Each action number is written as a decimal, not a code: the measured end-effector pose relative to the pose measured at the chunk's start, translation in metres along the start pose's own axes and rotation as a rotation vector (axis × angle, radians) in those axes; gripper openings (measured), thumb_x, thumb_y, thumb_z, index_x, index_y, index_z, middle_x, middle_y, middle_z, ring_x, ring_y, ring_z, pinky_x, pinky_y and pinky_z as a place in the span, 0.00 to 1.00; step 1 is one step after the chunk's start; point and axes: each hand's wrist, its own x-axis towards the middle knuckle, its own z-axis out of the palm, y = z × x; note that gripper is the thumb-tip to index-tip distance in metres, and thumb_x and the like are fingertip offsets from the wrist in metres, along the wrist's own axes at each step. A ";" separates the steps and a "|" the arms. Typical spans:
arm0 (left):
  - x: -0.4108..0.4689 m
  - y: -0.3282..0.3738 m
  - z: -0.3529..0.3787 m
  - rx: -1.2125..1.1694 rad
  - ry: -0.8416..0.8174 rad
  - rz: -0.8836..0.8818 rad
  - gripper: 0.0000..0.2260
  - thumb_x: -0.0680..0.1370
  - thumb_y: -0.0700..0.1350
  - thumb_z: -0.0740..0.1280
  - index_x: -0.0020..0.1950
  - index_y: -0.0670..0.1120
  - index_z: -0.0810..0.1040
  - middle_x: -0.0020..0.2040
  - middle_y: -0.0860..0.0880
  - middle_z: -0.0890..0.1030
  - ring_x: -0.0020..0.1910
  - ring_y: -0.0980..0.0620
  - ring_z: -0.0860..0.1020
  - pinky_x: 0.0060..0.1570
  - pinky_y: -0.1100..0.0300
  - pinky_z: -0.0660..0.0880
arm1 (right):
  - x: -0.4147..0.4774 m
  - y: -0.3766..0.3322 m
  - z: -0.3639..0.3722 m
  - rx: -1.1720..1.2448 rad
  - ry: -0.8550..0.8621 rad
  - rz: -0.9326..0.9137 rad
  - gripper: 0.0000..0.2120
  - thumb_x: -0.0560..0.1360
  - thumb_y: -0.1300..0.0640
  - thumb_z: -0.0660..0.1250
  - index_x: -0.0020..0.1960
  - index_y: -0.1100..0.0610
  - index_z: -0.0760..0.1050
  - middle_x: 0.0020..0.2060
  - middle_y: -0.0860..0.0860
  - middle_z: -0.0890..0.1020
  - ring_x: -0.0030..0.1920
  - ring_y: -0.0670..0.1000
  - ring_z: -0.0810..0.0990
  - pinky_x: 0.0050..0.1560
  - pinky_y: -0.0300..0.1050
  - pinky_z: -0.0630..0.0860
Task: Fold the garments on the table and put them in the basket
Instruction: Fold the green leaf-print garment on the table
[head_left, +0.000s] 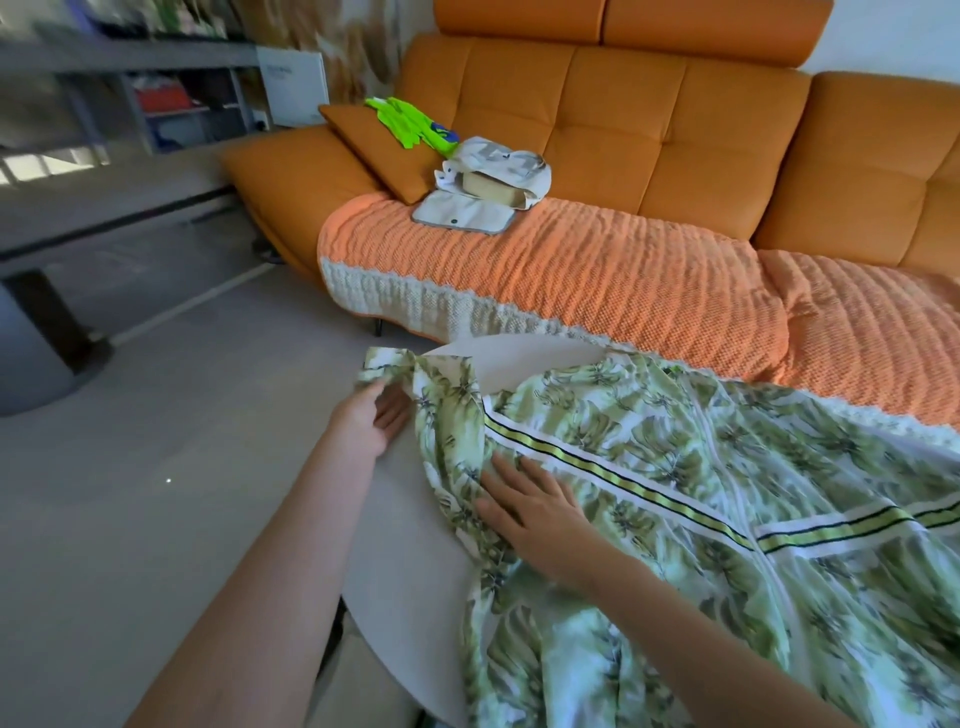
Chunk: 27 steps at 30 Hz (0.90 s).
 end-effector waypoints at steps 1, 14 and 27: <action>0.003 0.003 -0.001 -0.031 0.018 0.025 0.15 0.81 0.44 0.60 0.66 0.41 0.71 0.67 0.41 0.73 0.65 0.45 0.73 0.54 0.53 0.73 | -0.001 -0.001 0.001 0.034 0.004 0.014 0.44 0.61 0.31 0.27 0.76 0.42 0.43 0.75 0.42 0.40 0.75 0.50 0.36 0.71 0.54 0.35; 0.001 0.025 -0.090 -0.508 0.085 0.193 0.28 0.80 0.58 0.43 0.68 0.46 0.72 0.65 0.43 0.75 0.63 0.41 0.74 0.62 0.46 0.70 | 0.002 -0.003 -0.006 0.049 -0.043 0.036 0.29 0.76 0.36 0.37 0.75 0.41 0.43 0.75 0.42 0.42 0.75 0.51 0.38 0.72 0.54 0.38; -0.035 -0.013 -0.094 -0.186 0.235 0.169 0.05 0.76 0.35 0.64 0.45 0.44 0.75 0.46 0.47 0.78 0.44 0.53 0.77 0.38 0.64 0.76 | 0.110 -0.022 -0.046 0.141 0.232 0.113 0.20 0.78 0.60 0.61 0.69 0.52 0.69 0.67 0.53 0.69 0.67 0.56 0.61 0.66 0.50 0.62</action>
